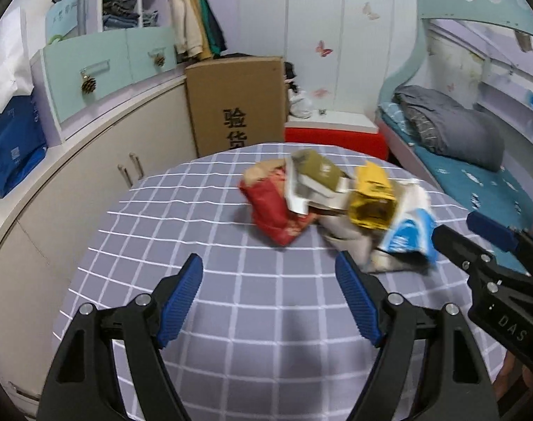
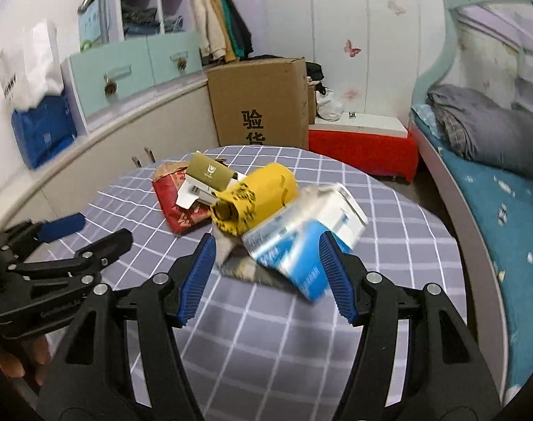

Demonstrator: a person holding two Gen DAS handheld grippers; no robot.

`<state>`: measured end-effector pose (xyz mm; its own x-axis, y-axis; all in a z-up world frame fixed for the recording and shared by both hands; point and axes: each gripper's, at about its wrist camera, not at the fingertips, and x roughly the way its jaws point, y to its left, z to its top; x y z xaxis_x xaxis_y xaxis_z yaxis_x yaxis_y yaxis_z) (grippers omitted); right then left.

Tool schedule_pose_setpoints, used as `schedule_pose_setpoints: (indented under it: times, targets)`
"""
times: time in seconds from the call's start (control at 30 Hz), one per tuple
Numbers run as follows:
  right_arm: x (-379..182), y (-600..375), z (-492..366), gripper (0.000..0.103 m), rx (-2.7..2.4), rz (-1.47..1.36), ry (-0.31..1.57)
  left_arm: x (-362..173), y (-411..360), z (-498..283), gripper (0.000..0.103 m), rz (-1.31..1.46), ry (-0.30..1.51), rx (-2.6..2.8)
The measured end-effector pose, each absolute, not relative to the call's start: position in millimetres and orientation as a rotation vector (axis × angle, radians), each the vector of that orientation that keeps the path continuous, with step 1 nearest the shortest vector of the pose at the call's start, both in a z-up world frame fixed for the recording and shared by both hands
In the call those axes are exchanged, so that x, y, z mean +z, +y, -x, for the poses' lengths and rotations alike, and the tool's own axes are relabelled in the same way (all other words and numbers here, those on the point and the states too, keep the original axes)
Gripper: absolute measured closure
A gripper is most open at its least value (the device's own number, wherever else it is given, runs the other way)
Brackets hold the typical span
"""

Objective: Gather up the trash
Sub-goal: 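Grasp the yellow cup with the right gripper, then lift the yellow cup with the right gripper while the left grasps the blue-white milk carton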

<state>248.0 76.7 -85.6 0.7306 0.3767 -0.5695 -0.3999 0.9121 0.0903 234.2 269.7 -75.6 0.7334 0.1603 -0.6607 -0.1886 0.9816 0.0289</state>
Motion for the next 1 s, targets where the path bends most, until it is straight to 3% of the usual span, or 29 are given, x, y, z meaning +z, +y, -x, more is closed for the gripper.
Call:
schedule_pose_setpoints:
  times: [0.3, 0.4, 0.43, 0.67, 1.0]
  targets:
    - [-104.2, 127.2, -290.9, 0.043, 0.324, 0.278, 0.600, -89.4, 285.9, -261.3, 0.027, 0.088, 0.769, 0.177]
    - [-107.1, 132.3, -302.5, 0.060, 0.327, 0.289, 0.614, -90.1, 283.6, -267.5, 0.027, 0.083, 0.773, 0.169]
    - [-108.3, 132.3, -307.0, 0.072, 0.336, 0.283, 0.628, -89.9, 282.2, -269.1, 0.027, 0.085, 0.774, 0.162]
    - [-96.3, 111.8, -309.1, 0.098, 0.338, 0.233, 0.569, -89.1, 266.9, -272.6, 0.027, 0.058, 0.780, 0.138]
    - [-58.4, 32.1, -275.4, 0.099, 0.333, 0.069, 0.439, -88.4, 216.9, -272.3, 0.027, -0.040, 0.789, 0.021]
